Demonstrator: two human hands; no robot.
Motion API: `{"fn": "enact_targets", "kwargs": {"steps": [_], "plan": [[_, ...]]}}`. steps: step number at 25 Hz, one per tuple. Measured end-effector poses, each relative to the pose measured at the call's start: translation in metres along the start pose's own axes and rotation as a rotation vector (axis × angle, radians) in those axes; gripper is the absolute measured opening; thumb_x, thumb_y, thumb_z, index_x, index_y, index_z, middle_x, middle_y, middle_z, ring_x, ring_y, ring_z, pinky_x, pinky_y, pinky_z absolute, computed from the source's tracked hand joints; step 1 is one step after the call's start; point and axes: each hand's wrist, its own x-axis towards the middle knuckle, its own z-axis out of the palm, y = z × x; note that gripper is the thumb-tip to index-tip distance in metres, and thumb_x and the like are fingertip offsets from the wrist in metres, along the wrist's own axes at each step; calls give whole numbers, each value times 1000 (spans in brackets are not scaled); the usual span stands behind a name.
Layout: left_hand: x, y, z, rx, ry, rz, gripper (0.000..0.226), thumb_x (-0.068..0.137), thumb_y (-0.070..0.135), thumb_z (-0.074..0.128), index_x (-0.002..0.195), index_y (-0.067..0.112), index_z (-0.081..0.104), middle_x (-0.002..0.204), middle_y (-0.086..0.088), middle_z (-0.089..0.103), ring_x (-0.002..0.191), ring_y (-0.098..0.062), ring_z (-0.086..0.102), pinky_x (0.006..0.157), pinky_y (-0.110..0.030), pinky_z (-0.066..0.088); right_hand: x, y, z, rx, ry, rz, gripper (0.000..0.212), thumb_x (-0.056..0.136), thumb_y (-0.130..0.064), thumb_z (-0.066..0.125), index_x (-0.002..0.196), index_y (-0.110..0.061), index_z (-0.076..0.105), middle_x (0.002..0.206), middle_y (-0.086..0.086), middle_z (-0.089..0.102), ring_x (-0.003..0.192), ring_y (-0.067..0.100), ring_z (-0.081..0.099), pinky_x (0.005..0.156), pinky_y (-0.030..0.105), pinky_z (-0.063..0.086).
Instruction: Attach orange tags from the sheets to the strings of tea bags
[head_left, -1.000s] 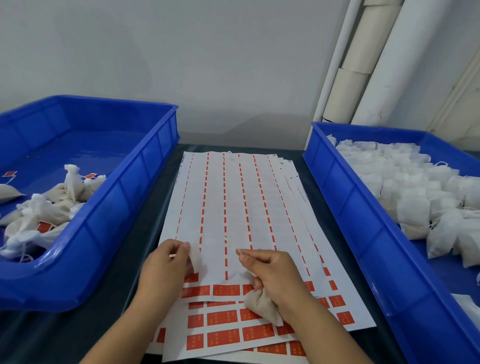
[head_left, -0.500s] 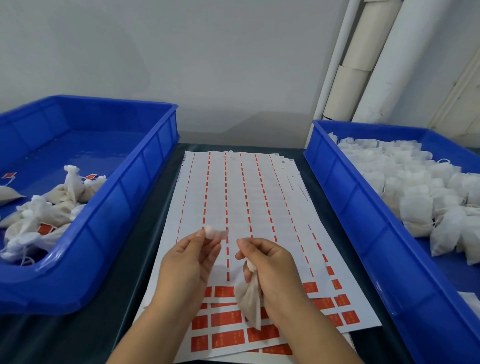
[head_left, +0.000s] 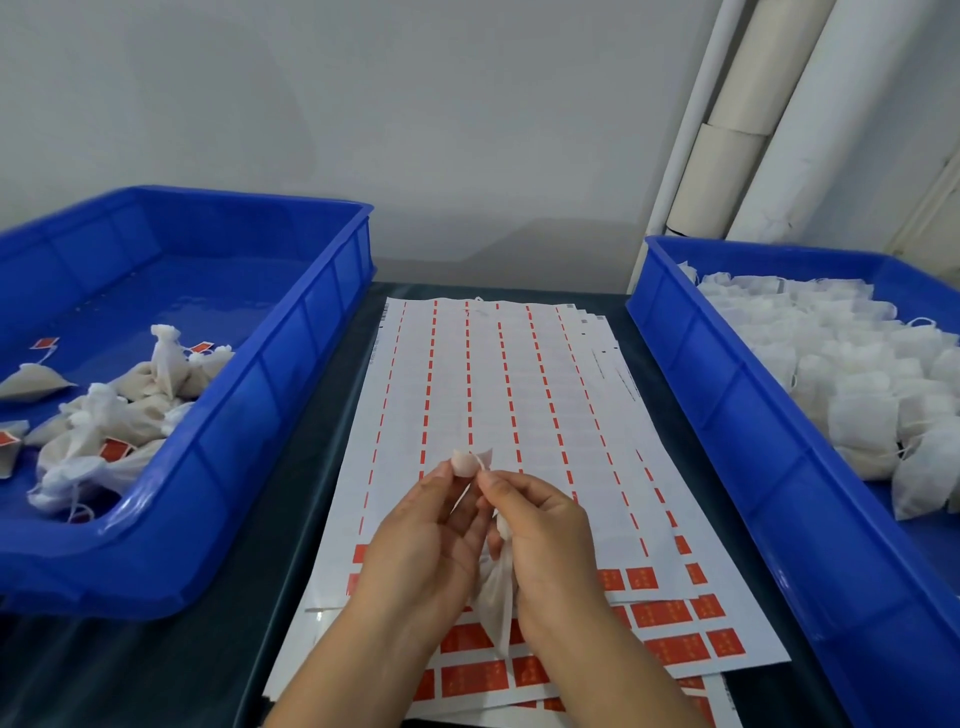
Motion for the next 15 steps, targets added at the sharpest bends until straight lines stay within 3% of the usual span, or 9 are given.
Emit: {"fn": "enact_targets", "kwargs": {"steps": [9, 15], "plan": [[-2, -2, 1, -3, -42, 69, 25, 94, 17, 48, 102, 2, 67, 103, -17, 70, 93, -26, 69, 65, -29, 59, 5, -1, 1, -11, 51, 55, 16, 82, -32, 69, 68, -32, 74, 69, -6, 72, 64, 11, 64, 54, 20, 48], [-2, -3, 0, 76, -70, 88, 31, 93, 18, 48, 81, 9, 76, 102, -16, 71, 95, -25, 68, 81, -36, 51, 8, -2, -1, -47, 65, 77, 20, 81, -36, 70, 67, -23, 75, 61, -4, 68, 50, 7, 54, 50, 21, 45]]}}
